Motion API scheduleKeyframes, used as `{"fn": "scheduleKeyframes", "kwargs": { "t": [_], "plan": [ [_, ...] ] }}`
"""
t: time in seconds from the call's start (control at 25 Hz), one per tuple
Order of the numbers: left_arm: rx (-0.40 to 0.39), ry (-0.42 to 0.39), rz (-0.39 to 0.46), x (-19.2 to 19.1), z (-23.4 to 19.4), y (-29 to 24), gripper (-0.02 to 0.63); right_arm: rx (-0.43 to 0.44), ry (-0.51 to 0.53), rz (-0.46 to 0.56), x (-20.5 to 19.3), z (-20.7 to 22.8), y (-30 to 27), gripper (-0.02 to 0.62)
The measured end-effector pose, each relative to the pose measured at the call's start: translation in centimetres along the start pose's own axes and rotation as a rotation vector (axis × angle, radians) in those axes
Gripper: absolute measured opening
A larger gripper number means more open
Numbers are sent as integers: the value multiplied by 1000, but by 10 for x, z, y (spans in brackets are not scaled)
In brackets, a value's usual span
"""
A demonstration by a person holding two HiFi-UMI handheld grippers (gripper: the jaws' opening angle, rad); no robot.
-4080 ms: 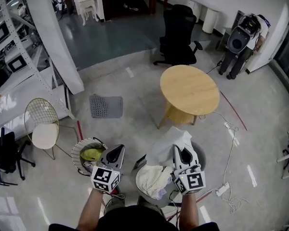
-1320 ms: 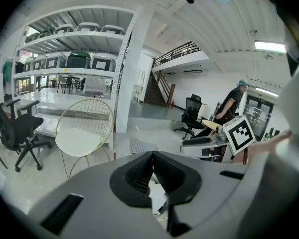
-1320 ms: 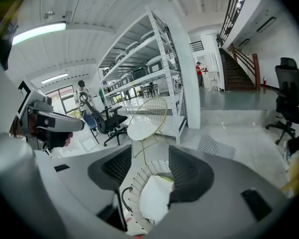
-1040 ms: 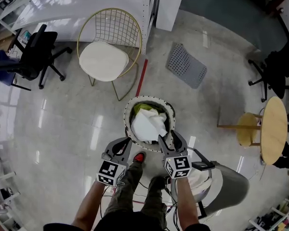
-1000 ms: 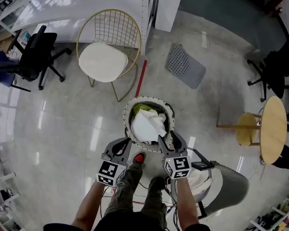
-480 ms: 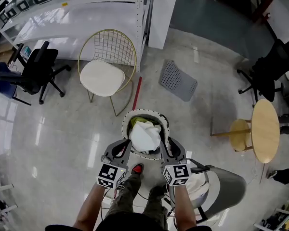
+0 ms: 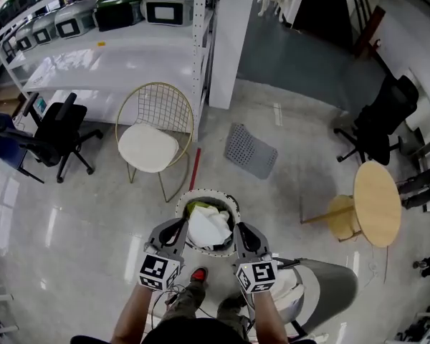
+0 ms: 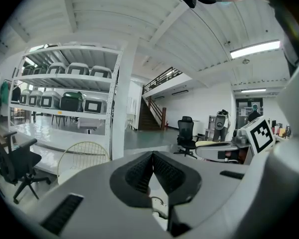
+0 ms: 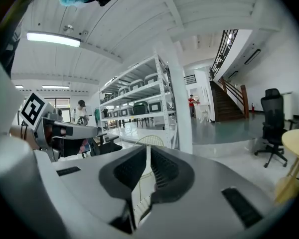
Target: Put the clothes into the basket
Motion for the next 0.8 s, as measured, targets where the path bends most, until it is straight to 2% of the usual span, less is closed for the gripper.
{"fn": "scheduleKeyframes", "kwargs": {
  "t": [0.2, 0.44, 0.6, 0.8],
  "plan": [
    [-30, -23, 40, 24, 13, 5, 8, -15, 39, 51, 33, -4, 21, 46],
    [-102, -45, 75, 41, 36, 4, 8, -74, 69, 102, 54, -1, 48, 46],
    [-179, -42, 80, 43, 53, -7, 8, -142, 79, 117, 58, 6, 69, 46],
    [-314, -42, 69, 39, 90, -33, 8, -266, 91, 119, 61, 28, 107, 46]
  ]
}}
Point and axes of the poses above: the fingertips, and each gripper's own axes: y backward along the fingers, z to its right, x out of its top, the point moved 7 cm from there along y, backward along the fingers, and after that the axes turned 12 degrees about z, right-handed, at the moved point
